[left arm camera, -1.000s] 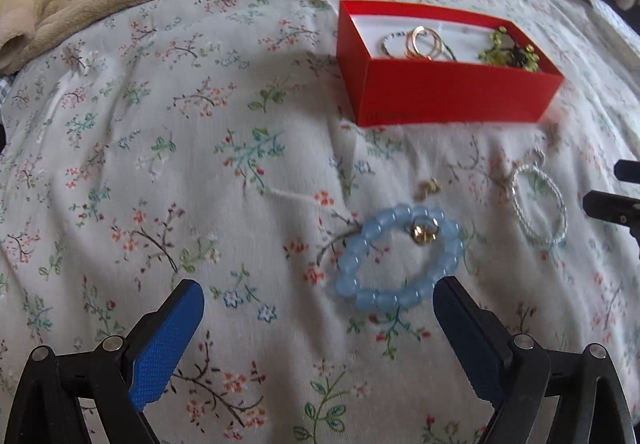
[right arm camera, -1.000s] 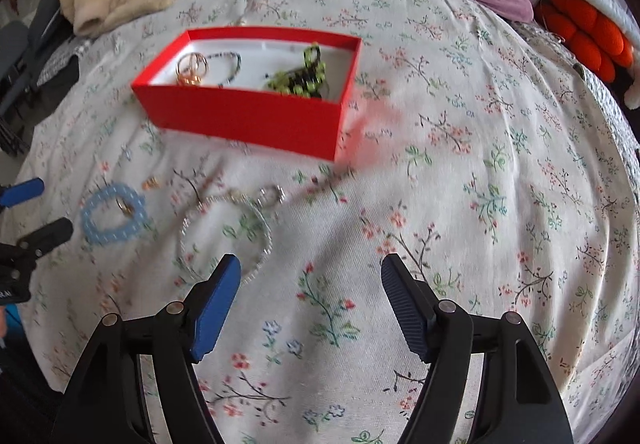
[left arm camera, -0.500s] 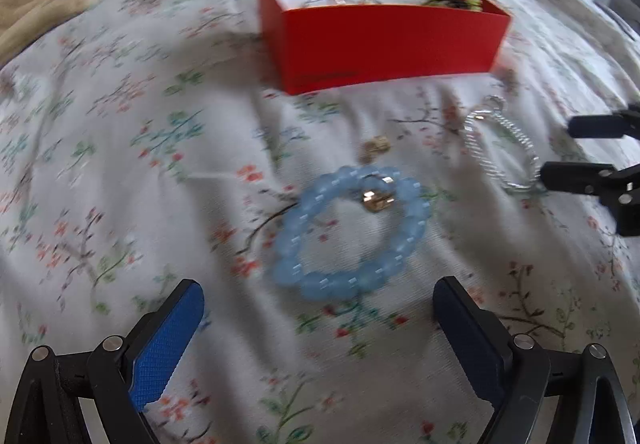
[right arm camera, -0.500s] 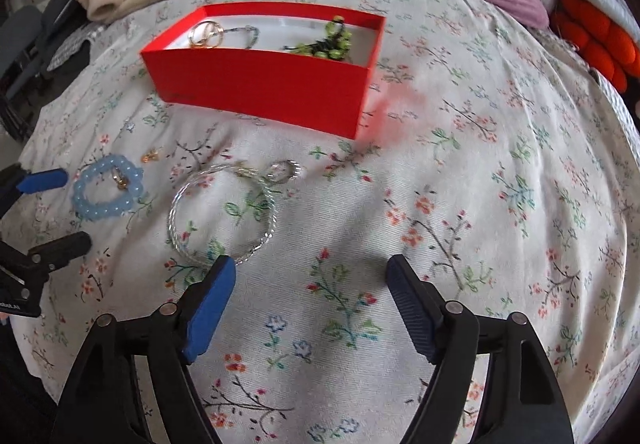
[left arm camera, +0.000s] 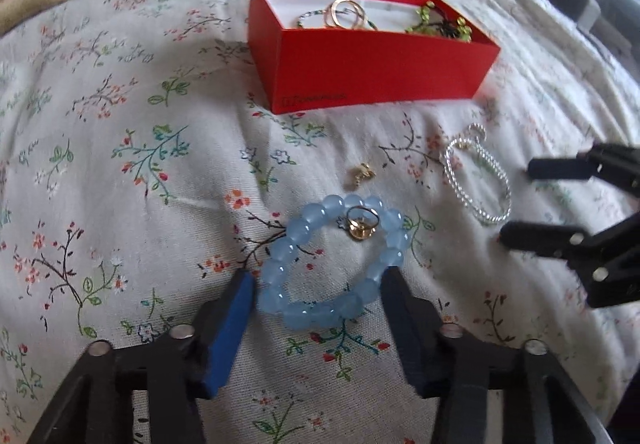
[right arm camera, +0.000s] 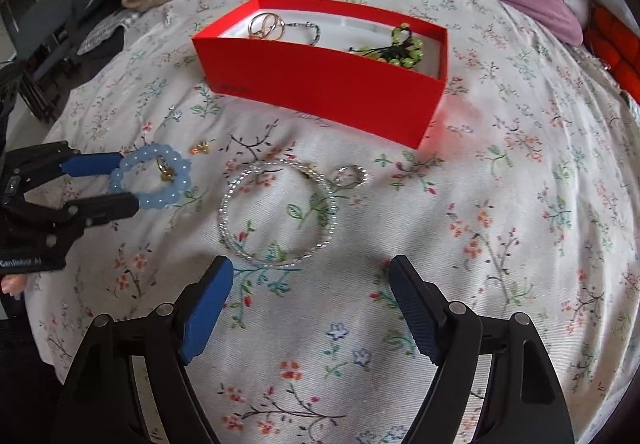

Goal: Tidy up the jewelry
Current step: 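Grasp the pale blue bead bracelet with the left tool and lift it, then grasp the silver bead bracelet with the right tool while the left tool holds the blue bracelet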

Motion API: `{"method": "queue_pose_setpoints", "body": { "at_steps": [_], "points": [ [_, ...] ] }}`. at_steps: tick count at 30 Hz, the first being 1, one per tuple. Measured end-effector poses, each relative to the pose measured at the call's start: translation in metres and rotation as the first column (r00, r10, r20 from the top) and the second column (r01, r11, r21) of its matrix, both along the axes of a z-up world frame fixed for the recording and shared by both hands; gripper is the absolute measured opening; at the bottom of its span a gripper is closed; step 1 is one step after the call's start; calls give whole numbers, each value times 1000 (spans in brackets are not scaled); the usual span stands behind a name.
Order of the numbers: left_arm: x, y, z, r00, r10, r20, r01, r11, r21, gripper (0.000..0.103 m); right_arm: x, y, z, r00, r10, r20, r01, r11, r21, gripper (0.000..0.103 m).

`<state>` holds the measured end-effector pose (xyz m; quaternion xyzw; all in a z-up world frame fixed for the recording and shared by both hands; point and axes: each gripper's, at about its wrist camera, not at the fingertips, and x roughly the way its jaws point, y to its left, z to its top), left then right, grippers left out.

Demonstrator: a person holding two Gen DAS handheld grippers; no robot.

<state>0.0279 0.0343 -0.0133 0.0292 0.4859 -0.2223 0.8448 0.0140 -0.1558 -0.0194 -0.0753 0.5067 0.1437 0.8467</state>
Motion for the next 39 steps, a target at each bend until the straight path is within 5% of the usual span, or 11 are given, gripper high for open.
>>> {"method": "queue_pose_setpoints", "body": {
  "at_steps": [8, 15, 24, 35, 37, 39],
  "points": [
    [2, -2, 0, 998, 32, -45, -33, 999, -24, 9, 8, 9, -2, 1000, -11, -9, 11, 1000, 22, 83],
    [-2, -8, 9, 999, 52, -12, -51, 998, 21, 9, 10, 15, -3, 1000, -12, -13, 13, 999, 30, 83],
    [-8, 3, 42, 995, 81, 64, -78, 996, -53, 9, 15, 27, -8, 1000, 2, 12, -1, 1000, -13, 81],
    [-8, 1, 67, 989, 91, 114, -79, 991, -105, 9, 11, 28, -2, 999, 48, 14, -48, 999, -10, 45],
    [-8, 0, 72, 988, 90, 123, -76, 990, -120, 9, 11, 28, 1, 998, 57, 14, -57, 998, -5, 25],
    [-8, -1, 76, 987, 91, 129, -74, 989, -130, 9, 11, 27, 3, 998, 59, 14, -59, 998, -4, 21]
  ]
}}
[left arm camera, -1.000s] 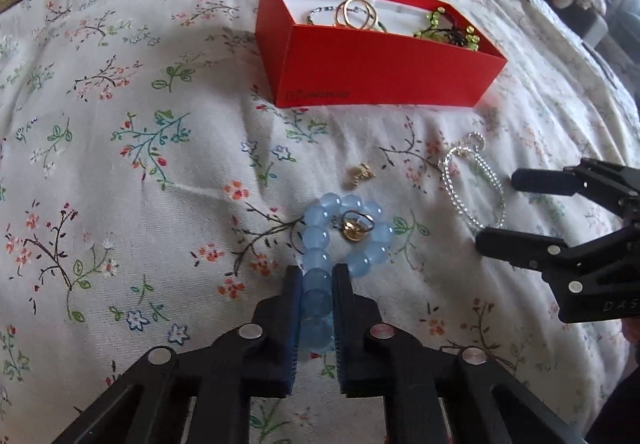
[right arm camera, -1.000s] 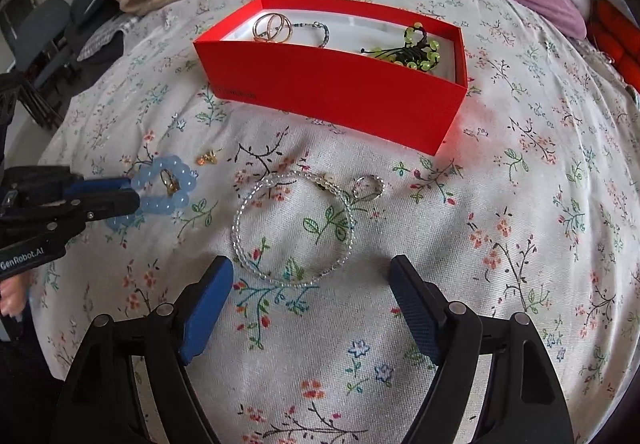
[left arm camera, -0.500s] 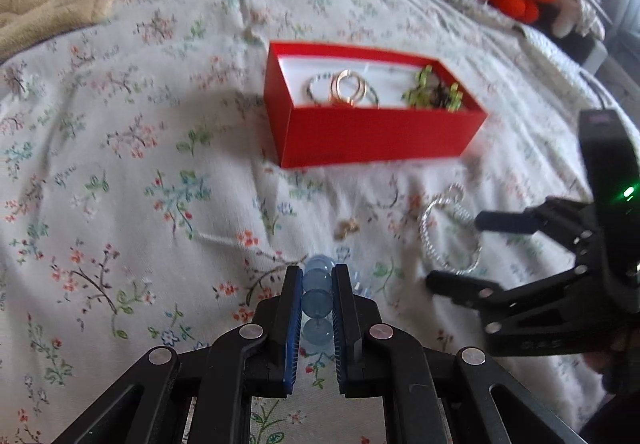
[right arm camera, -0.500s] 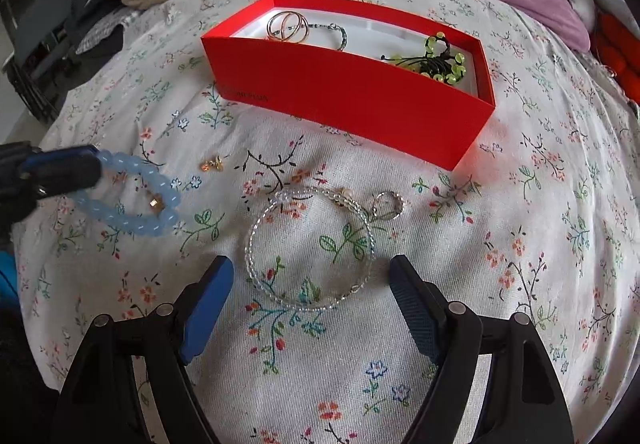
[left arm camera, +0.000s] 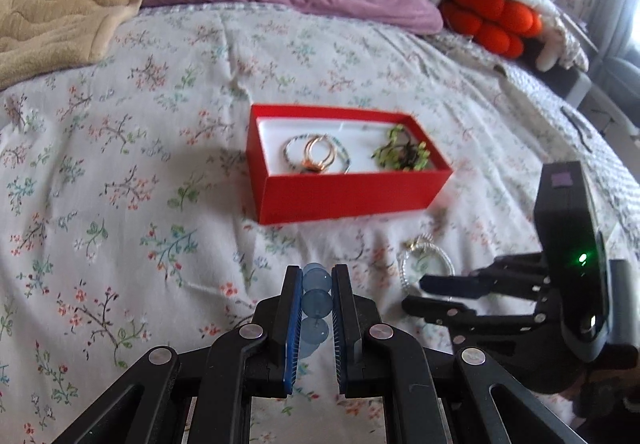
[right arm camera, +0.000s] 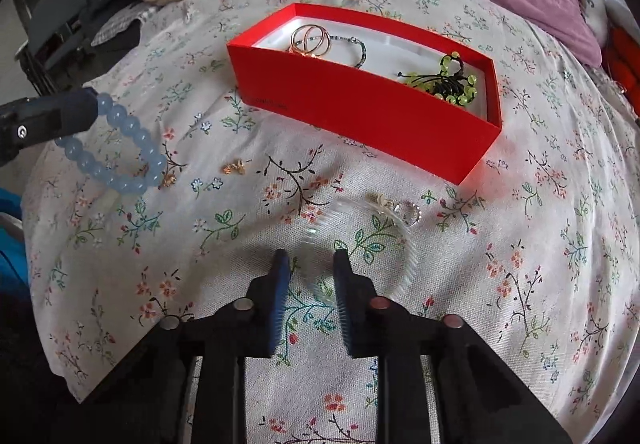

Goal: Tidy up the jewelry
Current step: 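Grasp the silver bead bracelet with the right tool while the left tool holds the blue bracelet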

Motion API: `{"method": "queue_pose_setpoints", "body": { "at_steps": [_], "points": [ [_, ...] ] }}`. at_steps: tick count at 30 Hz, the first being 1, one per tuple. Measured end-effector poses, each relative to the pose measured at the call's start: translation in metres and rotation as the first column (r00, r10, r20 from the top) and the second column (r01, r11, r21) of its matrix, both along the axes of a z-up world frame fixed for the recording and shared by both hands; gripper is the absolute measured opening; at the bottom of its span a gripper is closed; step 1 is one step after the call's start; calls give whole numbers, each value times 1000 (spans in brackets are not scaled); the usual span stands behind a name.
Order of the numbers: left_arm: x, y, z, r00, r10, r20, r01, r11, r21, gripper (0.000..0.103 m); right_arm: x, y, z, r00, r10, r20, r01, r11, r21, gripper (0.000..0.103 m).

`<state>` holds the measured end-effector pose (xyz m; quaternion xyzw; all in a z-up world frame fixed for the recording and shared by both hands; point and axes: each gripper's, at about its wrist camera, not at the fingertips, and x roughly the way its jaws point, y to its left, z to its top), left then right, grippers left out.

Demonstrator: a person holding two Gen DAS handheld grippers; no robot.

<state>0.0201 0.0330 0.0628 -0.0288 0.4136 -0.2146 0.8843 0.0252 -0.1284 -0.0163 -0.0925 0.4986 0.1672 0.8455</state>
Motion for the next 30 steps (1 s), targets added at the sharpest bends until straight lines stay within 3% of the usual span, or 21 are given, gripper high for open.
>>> {"method": "queue_pose_setpoints", "body": {
  "at_steps": [6, 14, 19, 24, 30],
  "points": [
    [1, -5, 7, 1000, -2, 12, 3, 1000, -16, 9, -1, -3, 7, 1000, 0, 5, 0, 1000, 9, 6],
    [4, -9, 3, 1000, 1, -8, -1, 1000, -7, 9, 1, 1, -3, 996, 31, -85, -27, 998, 55, 8],
    [6, -11, 1, 1000, 7, -16, -7, 1000, 6, 9, 1, 9, -8, 996, 45, -75, -44, 999, 14, 8],
    [11, -11, -2, 999, 34, -40, -33, 999, 8, 9, 0, 17, -5, 997, 55, -56, -56, 998, -15, 0],
    [15, -10, -1, 997, 52, -55, -53, 999, -4, 9, -3, 13, 18, 998, 59, -36, -56, 996, 70, 0]
  ]
}}
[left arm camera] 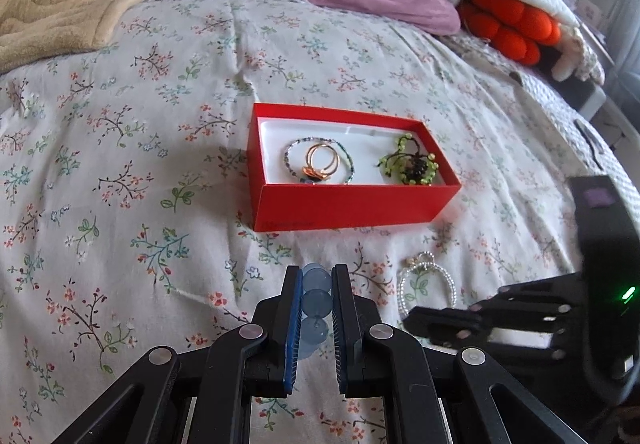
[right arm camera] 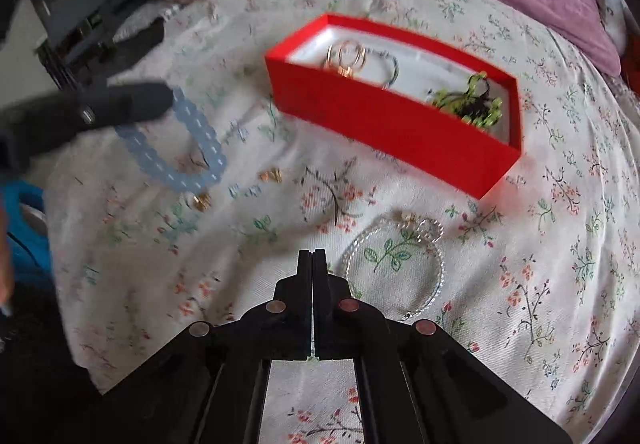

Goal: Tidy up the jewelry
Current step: 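Grasp the silver bead bracelet with the right tool while the left tool holds the blue bracelet, then carry both bracelets over the red box and open both tools to drop them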

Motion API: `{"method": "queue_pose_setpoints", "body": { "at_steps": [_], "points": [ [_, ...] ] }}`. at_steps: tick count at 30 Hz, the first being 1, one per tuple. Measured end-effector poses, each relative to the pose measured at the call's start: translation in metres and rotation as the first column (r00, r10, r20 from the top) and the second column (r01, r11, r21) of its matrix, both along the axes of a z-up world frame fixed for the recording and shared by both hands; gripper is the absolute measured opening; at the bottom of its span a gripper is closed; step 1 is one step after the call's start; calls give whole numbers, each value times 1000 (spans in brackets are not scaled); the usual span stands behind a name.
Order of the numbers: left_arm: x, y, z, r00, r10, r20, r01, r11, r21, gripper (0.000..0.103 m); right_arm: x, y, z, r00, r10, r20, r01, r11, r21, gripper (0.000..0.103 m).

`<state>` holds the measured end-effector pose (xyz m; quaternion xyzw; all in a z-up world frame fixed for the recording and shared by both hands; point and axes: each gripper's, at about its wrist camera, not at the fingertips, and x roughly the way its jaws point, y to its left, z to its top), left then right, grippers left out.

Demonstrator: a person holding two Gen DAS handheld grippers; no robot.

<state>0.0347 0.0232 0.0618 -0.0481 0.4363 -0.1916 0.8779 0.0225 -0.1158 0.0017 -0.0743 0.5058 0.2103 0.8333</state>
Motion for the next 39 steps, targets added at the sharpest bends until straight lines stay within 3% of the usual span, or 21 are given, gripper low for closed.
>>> {"method": "queue_pose_setpoints", "body": {
  "at_steps": [2, 3, 4, 6, 7, 15, 18, 19, 25, 39],
  "points": [
    [0, -1, -2, 1000, -2, -6, 2, 1000, 5, 9, 2, -7, 4, 1000, -13, -12, 13, 999, 38, 5],
    [0, -2, -3, 1000, -4, -9, 4, 1000, 9, 9, 3, -11, 4, 1000, -24, -17, 25, 999, 34, 14],
    [0, -4, -5, 1000, -6, -15, 7, 1000, 16, 9, 3, -16, 4, 999, -32, -18, 32, 999, 30, 33],
    [1, -6, -9, 1000, -9, -29, 10, 1000, 24, 9, 3, -21, 1, 999, -48, -23, 49, 998, 32, 56],
    [1, -7, -11, 999, -10, -36, 11, 1000, 28, 9, 2, -22, -1, 998, -51, -26, 52, 998, 35, 57],
    [2, -15, -20, 998, -17, -64, 21, 998, 61, 9, 6, -4, -30, 999, -35, -25, 33, 994, -100, 54],
    [2, -17, -23, 997, -18, -69, 23, 997, 77, 9, 9, -2, -28, 999, -30, -39, 26, 994, -103, 8],
    [2, -17, -24, 997, -17, -71, 22, 997, 79, 9, 11, -2, -28, 998, -32, -46, 28, 994, -102, 4],
    [7, -15, -22, 997, 0, -77, 5, 998, 66, 9, 8, -9, -16, 998, -53, -41, 50, 996, -79, 4],
    [29, -14, 15, 1000, 22, -23, -23, 998, -52, 9, 17, -41, 66, 984, -172, 51, 164, 978, 127, 4]
  ]
}}
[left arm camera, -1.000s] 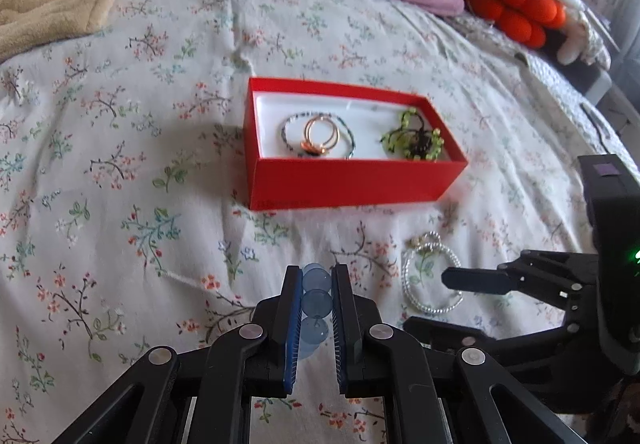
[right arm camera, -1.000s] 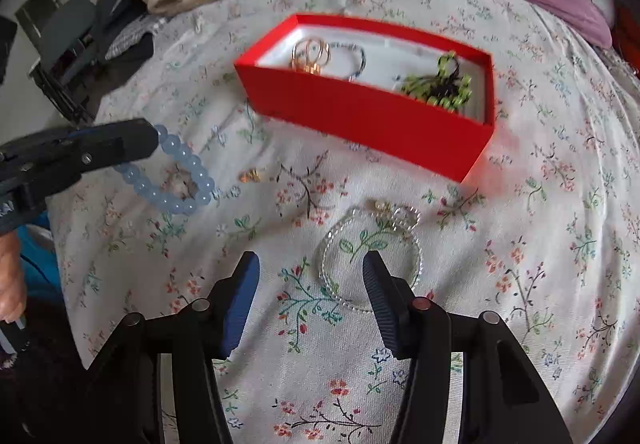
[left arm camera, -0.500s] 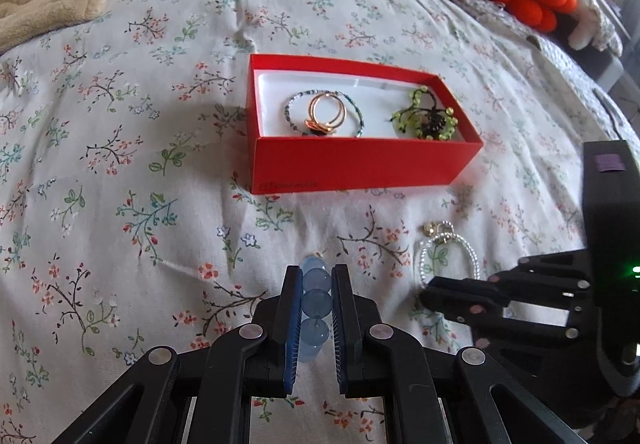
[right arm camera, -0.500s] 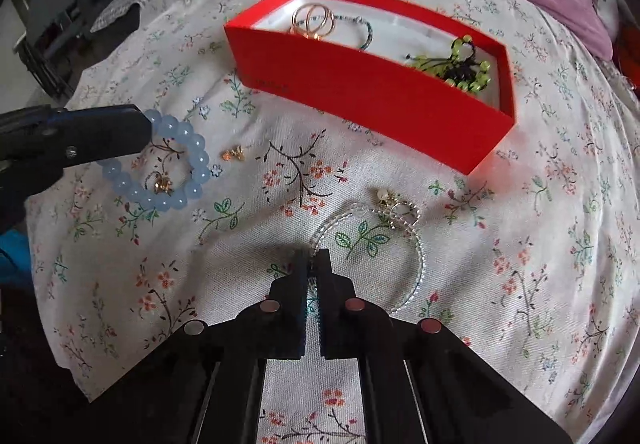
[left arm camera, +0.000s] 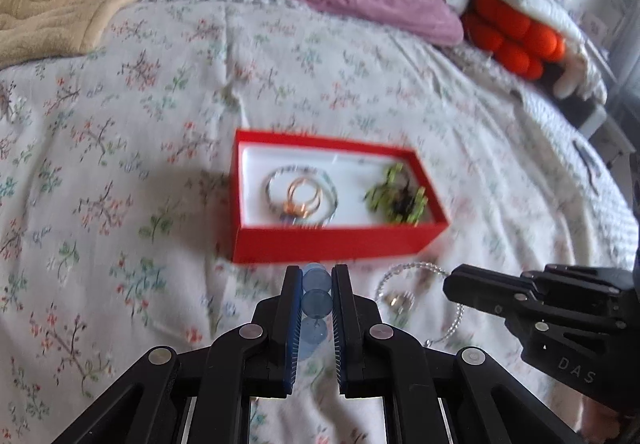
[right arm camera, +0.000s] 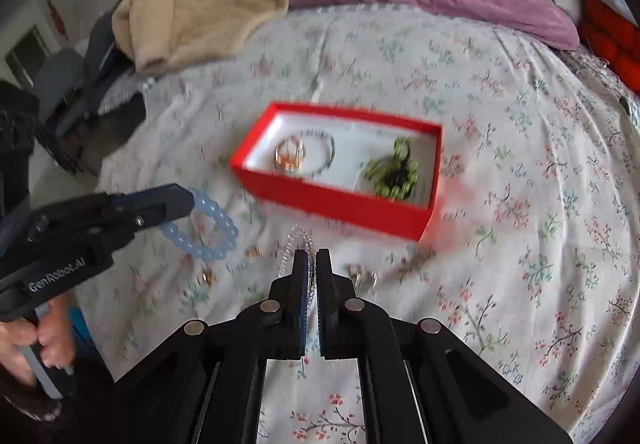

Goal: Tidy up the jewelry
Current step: 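Carry both bracelets over the red box and open both tools to drop them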

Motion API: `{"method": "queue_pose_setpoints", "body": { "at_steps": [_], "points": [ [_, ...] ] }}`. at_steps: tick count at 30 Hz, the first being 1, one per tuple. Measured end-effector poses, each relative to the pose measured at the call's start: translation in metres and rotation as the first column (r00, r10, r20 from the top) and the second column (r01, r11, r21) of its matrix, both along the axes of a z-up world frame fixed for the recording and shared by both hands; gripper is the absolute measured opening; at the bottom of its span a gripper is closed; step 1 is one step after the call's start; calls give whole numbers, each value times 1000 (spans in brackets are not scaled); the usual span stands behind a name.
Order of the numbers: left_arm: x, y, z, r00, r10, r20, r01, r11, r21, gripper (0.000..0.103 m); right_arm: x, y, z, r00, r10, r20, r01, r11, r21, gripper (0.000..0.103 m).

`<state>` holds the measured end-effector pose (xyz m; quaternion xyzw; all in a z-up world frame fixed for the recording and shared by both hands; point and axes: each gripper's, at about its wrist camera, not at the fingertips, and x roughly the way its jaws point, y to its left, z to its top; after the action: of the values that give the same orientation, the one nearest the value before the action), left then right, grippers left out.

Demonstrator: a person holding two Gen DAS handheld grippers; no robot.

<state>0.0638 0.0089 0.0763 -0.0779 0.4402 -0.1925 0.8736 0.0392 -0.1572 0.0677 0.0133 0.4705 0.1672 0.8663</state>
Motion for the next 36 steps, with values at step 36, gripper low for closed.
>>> {"method": "queue_pose_setpoints", "body": {
  "at_steps": [36],
  "points": [
    [90, -15, -33, 993, 121, -13, -121, 993, -1, 9, 85, -10, 7, 994, -106, 37, 98, 979, 181, 4]
  ]
}}
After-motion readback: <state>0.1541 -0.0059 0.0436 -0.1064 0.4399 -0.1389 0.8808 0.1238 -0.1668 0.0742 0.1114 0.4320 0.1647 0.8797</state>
